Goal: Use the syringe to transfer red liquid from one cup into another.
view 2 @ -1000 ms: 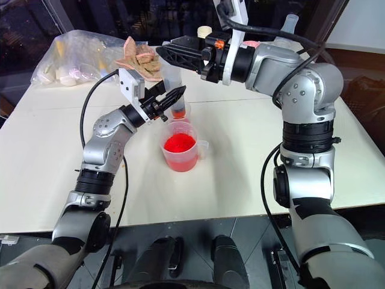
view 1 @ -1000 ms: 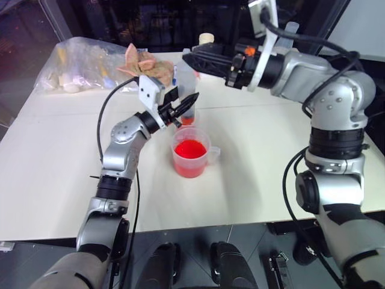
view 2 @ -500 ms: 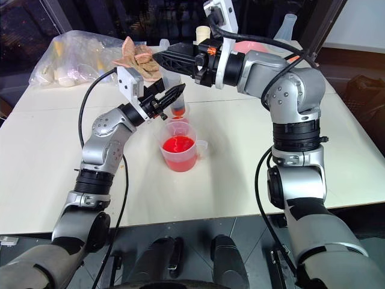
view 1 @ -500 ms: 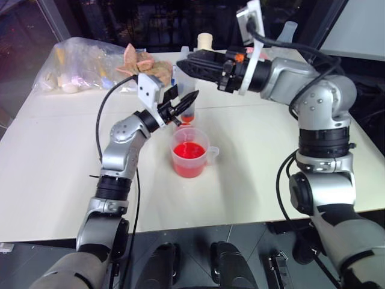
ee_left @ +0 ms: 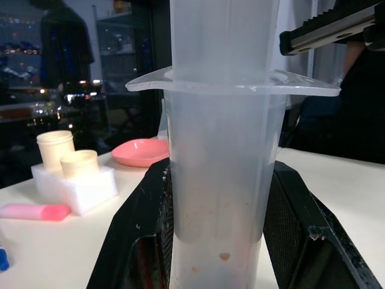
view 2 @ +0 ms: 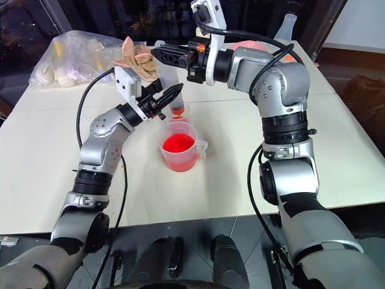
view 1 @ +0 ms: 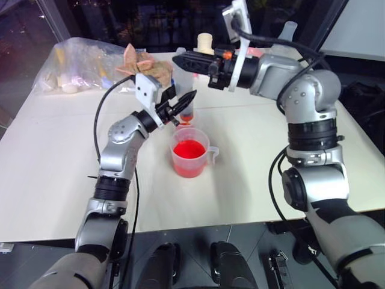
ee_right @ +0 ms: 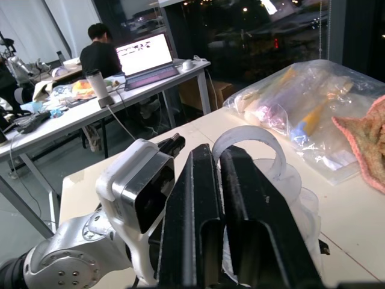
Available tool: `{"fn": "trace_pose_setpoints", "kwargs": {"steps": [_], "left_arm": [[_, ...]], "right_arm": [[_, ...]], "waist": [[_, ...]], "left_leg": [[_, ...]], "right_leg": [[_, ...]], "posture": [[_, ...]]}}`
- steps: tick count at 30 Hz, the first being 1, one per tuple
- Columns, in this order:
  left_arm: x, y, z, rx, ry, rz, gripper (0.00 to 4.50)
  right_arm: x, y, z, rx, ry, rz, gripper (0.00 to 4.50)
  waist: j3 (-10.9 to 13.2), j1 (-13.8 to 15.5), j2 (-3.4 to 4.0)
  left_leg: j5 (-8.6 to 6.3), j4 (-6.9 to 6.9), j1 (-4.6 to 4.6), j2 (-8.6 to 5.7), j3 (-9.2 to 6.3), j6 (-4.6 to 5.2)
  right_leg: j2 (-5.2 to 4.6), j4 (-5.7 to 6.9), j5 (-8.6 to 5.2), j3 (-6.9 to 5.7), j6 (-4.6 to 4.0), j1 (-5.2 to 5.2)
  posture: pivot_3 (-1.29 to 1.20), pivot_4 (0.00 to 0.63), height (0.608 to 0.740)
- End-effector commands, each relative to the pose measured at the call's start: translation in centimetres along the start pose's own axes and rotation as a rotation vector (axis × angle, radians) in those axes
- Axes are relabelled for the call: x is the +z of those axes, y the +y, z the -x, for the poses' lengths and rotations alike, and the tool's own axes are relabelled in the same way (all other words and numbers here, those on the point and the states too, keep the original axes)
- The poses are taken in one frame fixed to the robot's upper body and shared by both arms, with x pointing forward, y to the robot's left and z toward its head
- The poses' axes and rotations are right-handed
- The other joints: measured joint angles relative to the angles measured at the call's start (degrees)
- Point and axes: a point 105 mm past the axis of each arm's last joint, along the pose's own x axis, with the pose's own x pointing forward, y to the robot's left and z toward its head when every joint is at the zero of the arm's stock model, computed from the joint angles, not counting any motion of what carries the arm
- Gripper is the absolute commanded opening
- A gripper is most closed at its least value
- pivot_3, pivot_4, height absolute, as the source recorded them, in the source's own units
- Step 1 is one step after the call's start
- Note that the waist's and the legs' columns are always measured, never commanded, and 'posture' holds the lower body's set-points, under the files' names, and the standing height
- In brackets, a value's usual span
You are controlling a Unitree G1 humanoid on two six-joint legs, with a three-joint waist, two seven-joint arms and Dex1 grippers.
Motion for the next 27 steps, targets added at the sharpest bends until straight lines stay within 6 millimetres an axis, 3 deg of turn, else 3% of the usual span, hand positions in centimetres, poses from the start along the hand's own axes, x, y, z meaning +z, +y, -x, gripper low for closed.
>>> {"fn": "trace_pose_setpoints", "kwargs": {"steps": [1,8,27], "left_arm": [[2.5,-0.6,-0.6,-0.032,-0.072,-0.048,1.47],[3.4,-0.5,-0.5,-0.032,-0.081,-0.060,1.47],[5.2,-0.2,-0.2,-0.022,-0.109,-0.072,1.47]], "right_arm": [[-0.2,1.2,-1.5,0.068,0.033,0.025,0.06],[-2.0,0.3,-1.6,0.049,0.093,0.025,0.06],[-4.4,0.1,-1.8,0.056,0.146,-0.015,0.06]], "waist": [[0.00,0.01,0.00],[0.00,0.03,0.00],[0.00,0.01,0.00]], "left_leg": [[0.00,0.00,0.00,0.00,0.00,0.01],[0.04,0.00,0.00,0.00,0.00,-0.07],[0.11,0.00,0.00,0.00,0.00,-0.20]], "right_leg": [[0.00,0.00,0.00,0.00,0.00,0.00],[0.00,0.01,0.00,0.00,0.00,0.00],[0.00,0.03,0.00,0.00,0.00,-0.02]], "posture": [[0.00,0.150,0.740],[0.00,0.150,0.740],[0.00,0.150,0.740]]}}
